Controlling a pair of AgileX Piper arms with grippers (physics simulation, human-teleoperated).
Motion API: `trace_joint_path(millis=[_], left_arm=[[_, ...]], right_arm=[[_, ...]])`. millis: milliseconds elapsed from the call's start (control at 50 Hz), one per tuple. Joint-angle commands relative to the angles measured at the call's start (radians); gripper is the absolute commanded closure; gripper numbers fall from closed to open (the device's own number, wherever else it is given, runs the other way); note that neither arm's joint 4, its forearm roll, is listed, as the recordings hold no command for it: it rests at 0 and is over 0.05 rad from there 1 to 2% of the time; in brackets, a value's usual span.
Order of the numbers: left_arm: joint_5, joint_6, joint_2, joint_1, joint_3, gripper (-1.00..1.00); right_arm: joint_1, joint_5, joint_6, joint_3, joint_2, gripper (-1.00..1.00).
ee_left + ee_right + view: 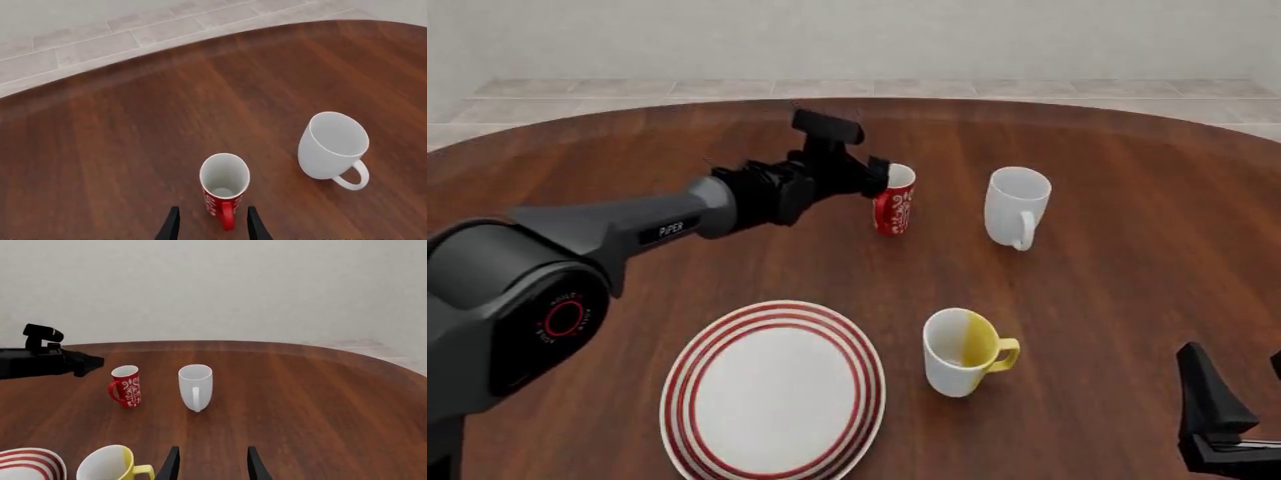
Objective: Pick up the red mug and put it on the plate
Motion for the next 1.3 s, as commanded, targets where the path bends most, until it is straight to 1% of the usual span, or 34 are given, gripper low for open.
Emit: trace_joint_path(millis=[20, 60, 160, 240, 340, 700, 740, 940, 1300], left_arm=[[-0.008, -0.002, 0.016, -0.010, 0.001, -1.00], [-0.017, 0.006, 0.013, -0.023, 0.005, -1.00], [-0.031, -0.014, 0.009, -0.016, 0.016, -1.00], [-0.036, -0.006, 0.018, 0.002, 0.011, -1.00], [-0.051, 0.003, 0.022, -0.005, 0.016, -1.00], [-0.060, -0.010, 0.026, -0.029, 0.019, -1.00], [-0.065, -0.001, 0.025, -0.037, 0.024, -1.00], [-0.055, -0.020, 0.031, -0.036, 0.011, -1.00], [-0.064, -0.024, 0.060, -0.038, 0.001, -1.00]], right_arm=[[-0.002, 0.003, 0.001, 0.000, -0.005, -1.00], [-0.002, 0.004, 0.001, 0.000, -0.006, -1.00], [-0.001, 0.004, 0.000, 0.000, -0.005, -1.00], [0.003, -0.002, -0.001, -0.001, 0.004, -1.00], [0.001, -0.013, -0.001, -0.003, 0.017, -1.00], [0.001, -0.015, -0.003, -0.004, 0.020, -1.00], [0.001, -0.012, -0.003, -0.004, 0.017, -1.00], [0.001, -0.012, -0.003, -0.001, 0.016, -1.00], [0.001, -0.017, -0.003, 0.000, 0.022, -1.00]])
